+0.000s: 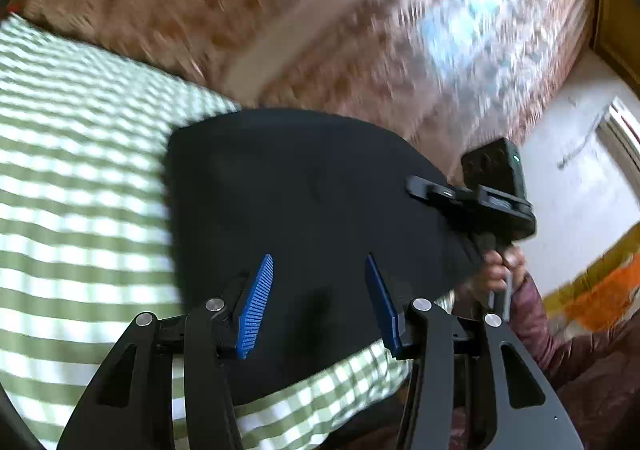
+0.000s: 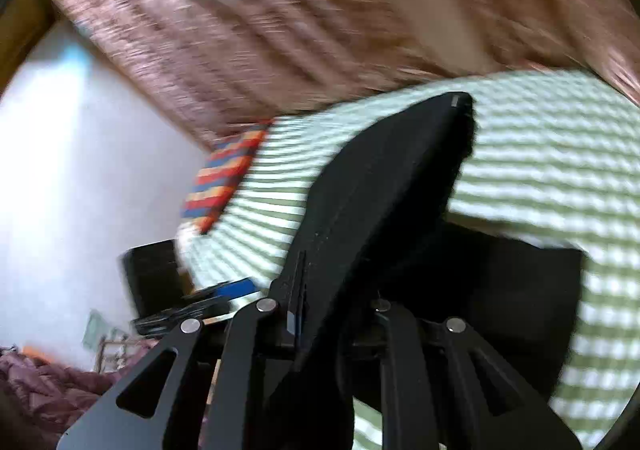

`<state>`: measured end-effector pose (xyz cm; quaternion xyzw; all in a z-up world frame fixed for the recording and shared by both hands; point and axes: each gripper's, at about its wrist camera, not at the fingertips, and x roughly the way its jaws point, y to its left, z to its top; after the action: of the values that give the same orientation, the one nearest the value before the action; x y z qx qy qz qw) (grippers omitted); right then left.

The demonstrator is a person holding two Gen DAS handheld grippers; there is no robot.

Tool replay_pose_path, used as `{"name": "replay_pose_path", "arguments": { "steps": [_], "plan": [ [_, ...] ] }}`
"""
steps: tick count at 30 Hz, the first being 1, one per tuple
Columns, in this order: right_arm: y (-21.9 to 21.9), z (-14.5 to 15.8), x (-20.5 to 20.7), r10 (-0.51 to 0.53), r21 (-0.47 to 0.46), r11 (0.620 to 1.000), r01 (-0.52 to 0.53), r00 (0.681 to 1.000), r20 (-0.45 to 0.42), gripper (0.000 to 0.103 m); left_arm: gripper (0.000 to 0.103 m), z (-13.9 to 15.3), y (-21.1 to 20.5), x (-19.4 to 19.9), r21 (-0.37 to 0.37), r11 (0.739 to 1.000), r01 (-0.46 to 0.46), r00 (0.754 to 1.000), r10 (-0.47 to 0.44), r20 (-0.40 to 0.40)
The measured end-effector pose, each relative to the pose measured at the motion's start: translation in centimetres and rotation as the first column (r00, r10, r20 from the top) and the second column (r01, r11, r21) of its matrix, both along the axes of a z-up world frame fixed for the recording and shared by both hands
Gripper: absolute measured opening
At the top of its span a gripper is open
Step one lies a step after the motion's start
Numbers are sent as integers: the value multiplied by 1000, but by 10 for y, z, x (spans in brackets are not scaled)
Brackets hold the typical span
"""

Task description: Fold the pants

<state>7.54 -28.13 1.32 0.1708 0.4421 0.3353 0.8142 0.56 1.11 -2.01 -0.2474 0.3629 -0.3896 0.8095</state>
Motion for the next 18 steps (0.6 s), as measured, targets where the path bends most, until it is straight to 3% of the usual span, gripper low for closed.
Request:
{"name": "replay_pose_path", "arguments": {
  "steps": [4, 8, 9, 11, 12, 14, 16, 18],
  "plan": [
    [-53, -50, 4, -143, -32, 990, 141, 984, -102, 13, 46, -19, -38, 0, 44, 990, 132, 989, -129, -66],
    [-77, -91, 3, -201, -5, 979, 203, 965, -170, 14, 46, -21, -51, -3, 42, 981, 187, 979, -183, -84],
    [-80, -93, 2, -207, 23, 977, 214, 964, -169, 14, 46, -20, -53, -4, 46, 980, 196, 978, -192, -84],
    [-87, -94, 0, -227, 94, 965, 245, 959, -171, 35, 46, -19, -52, -3, 51, 979, 196, 978, -192, -88],
    [-89, -94, -1, -213, 122, 964, 237, 961, -176, 39, 46, -19, -51, -2, 44, 980, 196, 977, -191, -95],
    [-90, -89, -5, -209, 117, 966, 229, 964, -163, 43, 46, -18, -53, 0, 46, 980, 196, 977, -191, -96],
    [-92, -83, -12, -199, 136, 965, 222, 966, -165, 55, 46, -15, -55, -1, 53, 979, 197, 977, -192, -88],
    [-91, -81, -20, -203, 138, 965, 223, 968, -151, 50, 46, -15, -55, 0, 47, 979, 197, 977, -192, -88]
  ]
}}
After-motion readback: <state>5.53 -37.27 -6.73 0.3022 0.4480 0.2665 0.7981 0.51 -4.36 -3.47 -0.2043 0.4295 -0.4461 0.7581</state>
